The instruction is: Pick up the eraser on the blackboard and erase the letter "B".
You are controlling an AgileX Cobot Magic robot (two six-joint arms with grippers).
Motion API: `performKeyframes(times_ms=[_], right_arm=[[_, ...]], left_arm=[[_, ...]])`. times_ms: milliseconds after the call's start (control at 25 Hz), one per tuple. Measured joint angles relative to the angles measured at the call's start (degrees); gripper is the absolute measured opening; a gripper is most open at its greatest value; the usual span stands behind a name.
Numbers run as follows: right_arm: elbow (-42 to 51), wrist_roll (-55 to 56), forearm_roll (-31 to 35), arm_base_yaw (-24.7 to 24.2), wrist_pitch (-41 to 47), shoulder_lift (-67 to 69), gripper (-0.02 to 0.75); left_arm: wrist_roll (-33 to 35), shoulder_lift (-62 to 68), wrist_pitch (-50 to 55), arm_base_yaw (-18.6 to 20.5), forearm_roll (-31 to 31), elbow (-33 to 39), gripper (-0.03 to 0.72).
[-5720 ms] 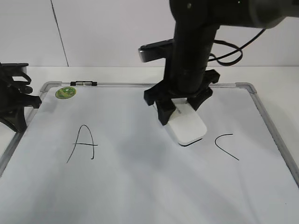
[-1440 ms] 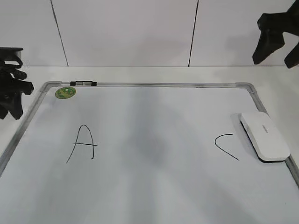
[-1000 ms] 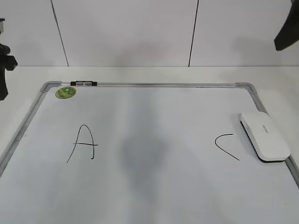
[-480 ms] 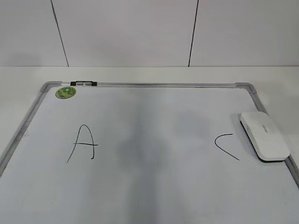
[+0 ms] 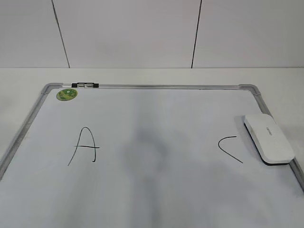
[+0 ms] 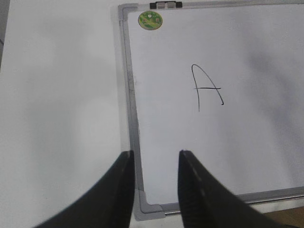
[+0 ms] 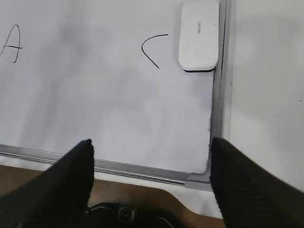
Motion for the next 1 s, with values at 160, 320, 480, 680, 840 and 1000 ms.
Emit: performKeyframes(times_ms=[160, 320, 480, 680, 840, 1000], right_arm=[[4.14, 0.00, 0.00, 0.00, 0.23, -9.01, 0.585], [7.85, -2.64, -0.21, 0.00, 0.50, -16.13, 0.585], [10.26, -7.10, -0.43, 0.00, 0.63, -21.97, 0.585], [13.66, -8.48, -2.21, 0.00, -0.66, -22.76, 0.585], [14.39, -8.71, -3.30, 0.00, -3.33, -22.76, 0.585], [14.38, -8.84, -3.69, 0.00, -3.56, -22.76, 0.585]], left_arm=[[0.60, -9.88, 0.28, -0.10, -0.09, 3.78, 0.235], [0.72, -17.89, 0.39, -0.10, -0.44, 7.78, 0.235], [0.72, -24.98, 0.50, -0.10, -0.95, 11.04, 0.235], [1.57, -30.91, 0.50, -0.10, -1.06, 17.88, 0.235], [3.97, -32.83, -1.19, -0.10, -1.06, 23.78, 0.235], [4.98, -32.84, -6.95, -0.10, -1.06, 27.18, 0.235]])
